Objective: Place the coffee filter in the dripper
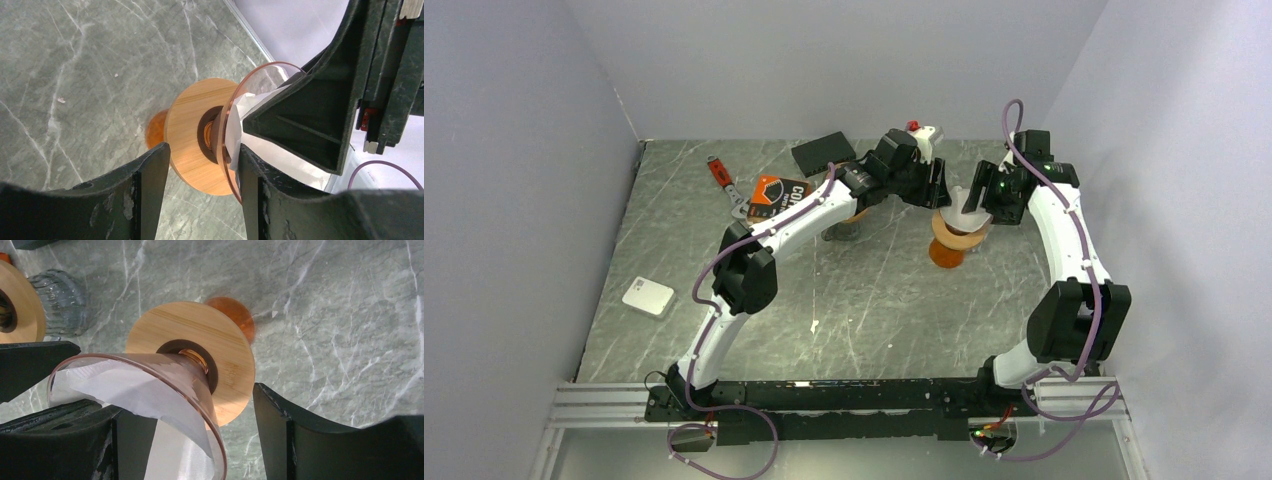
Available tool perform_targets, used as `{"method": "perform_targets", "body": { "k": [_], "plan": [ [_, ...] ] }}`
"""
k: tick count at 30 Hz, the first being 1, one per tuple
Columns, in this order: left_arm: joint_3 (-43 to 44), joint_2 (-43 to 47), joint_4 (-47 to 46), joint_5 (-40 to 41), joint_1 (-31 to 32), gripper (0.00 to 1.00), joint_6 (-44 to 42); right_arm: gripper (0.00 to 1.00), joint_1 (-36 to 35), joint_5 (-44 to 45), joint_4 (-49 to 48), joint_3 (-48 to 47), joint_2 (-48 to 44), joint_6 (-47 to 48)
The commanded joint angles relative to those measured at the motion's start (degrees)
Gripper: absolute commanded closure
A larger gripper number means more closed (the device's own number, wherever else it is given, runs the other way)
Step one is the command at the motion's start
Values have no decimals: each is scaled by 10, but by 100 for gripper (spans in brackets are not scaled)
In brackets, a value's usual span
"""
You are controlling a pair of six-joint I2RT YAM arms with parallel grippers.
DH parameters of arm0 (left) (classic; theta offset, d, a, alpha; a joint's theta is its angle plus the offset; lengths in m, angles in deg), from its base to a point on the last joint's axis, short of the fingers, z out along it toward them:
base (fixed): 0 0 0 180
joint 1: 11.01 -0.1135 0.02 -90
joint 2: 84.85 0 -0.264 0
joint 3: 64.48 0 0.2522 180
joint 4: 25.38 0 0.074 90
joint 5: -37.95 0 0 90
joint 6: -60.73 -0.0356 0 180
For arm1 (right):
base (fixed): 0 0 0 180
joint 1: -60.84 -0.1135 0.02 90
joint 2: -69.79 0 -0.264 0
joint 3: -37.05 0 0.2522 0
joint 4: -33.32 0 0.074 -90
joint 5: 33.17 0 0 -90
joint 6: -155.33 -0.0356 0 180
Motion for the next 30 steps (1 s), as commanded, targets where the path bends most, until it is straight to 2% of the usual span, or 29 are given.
{"method": "perform_targets", "body": {
  "k": [1, 9, 21, 27, 30],
  "plan": [
    [15, -1, -20, -6, 5, 43, -2, 30, -12, 28, 3, 9, 1, 3],
    [14, -2, -23, -7, 5, 43, 0, 33, -17, 38, -1, 31, 2, -3],
    [6, 2, -31, -9, 5, 43, 4, 51, -17, 34, -2, 28, 20, -9],
    [4, 3, -32, -9, 4, 43, 5, 57, -18, 35, -2, 27, 17, -9],
    [4, 2, -34, -9, 5, 43, 6, 65, -18, 30, -2, 25, 15, -8]
  ]
}}
